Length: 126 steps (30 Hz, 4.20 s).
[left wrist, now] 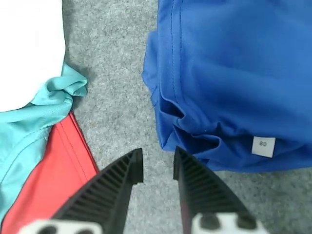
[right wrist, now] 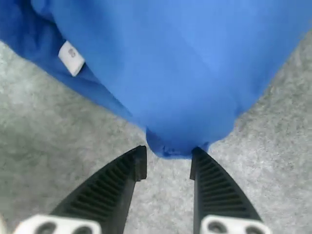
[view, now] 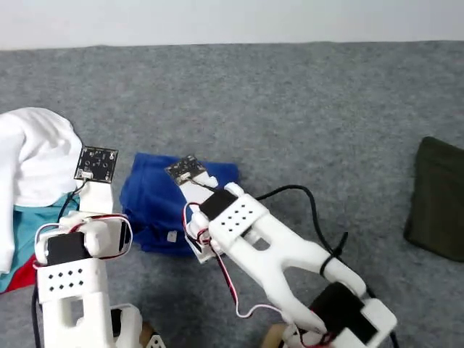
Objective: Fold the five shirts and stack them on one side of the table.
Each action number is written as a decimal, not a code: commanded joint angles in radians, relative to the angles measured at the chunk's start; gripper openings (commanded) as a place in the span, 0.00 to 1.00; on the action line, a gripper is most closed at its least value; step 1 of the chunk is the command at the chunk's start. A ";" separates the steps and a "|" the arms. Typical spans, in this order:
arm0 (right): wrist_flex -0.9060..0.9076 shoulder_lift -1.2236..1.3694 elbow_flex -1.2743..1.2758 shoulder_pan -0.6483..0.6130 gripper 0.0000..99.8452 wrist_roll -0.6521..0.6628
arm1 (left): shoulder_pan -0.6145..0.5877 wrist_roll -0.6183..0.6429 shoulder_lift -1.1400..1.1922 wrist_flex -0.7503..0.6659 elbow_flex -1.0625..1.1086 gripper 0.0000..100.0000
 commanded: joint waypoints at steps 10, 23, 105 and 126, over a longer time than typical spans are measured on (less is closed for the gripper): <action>-0.039 0.120 -0.032 0.140 0.16 -0.003 | 0.003 0.006 -0.020 -0.018 -0.015 0.12; -0.007 0.001 -0.034 0.134 0.04 0.299 | 0.003 0.006 -0.021 -0.018 -0.053 0.12; 0.335 0.119 -0.275 0.085 0.01 0.462 | -0.172 -0.236 -0.012 -0.081 -0.133 0.12; 0.186 0.289 -0.534 -0.091 0.01 0.358 | -0.301 -0.203 -0.018 -0.097 -0.197 0.12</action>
